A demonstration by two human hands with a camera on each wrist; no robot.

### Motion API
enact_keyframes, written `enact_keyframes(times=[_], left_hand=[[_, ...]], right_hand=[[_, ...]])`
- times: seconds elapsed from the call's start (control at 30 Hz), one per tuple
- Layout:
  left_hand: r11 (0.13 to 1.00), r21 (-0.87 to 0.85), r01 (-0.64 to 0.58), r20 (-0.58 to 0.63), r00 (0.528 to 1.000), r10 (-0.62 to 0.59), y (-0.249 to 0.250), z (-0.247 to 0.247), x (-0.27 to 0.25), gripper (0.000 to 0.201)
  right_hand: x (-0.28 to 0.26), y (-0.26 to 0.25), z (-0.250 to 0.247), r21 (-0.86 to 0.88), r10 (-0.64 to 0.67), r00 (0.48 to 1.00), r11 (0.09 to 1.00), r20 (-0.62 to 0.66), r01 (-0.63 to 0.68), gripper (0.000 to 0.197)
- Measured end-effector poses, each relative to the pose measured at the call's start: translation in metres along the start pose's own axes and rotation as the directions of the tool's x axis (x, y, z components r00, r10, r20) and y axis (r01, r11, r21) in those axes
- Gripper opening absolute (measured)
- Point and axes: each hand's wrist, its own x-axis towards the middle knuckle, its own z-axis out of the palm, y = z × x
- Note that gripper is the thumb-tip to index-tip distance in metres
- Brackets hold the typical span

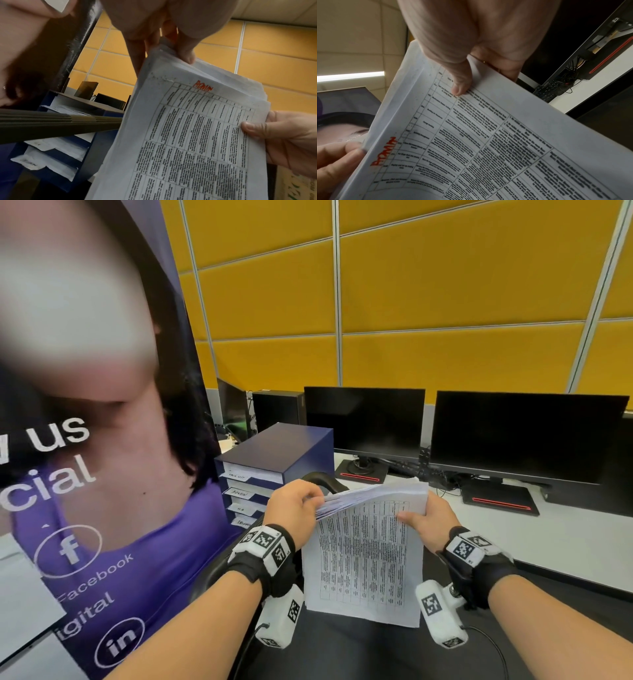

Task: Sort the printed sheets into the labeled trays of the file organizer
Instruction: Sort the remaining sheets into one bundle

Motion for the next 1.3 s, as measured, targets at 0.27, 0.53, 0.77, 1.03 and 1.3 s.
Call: enact_keyframes(times=[0.27,0.53,0.77,1.03,1.3], left_hand=[[0.996,-0.015,0.092,-0.008,0.996,-0.092,-0.004,-0.004,0.007,0.027],[0.998,0.003,0.059,-0.119,0.991,-0.058,-0.018,-0.013,0.008,0.036],[0.949,0.078,0.306,-0.189,0.939,-0.287,-0.044,-0.034,0.021,0.021],[0.905,0.082,0.417,-0.280,0.881,-0.381,-0.045,-0.063,0.034,0.021],[0.921,-0.021,0.388,-0.310,0.874,-0.375,-0.027,-0.054,0.043,0.017]], right_hand=[[0.003,0.001,-0.001,-0.014,0.009,1.000,1.000,-0.021,-0.009,0.031],[0.004,0.001,0.002,0.011,0.041,0.999,0.999,-0.020,-0.041,0.031],[0.006,0.001,-0.001,0.053,0.091,0.991,0.995,-0.097,-0.086,0.033],[0.015,0.011,-0.020,-0.019,0.122,0.965,0.991,-0.233,-0.130,0.030],[0.019,0.017,-0.033,-0.044,0.156,0.942,0.983,-0.299,-0.176,0.034]])
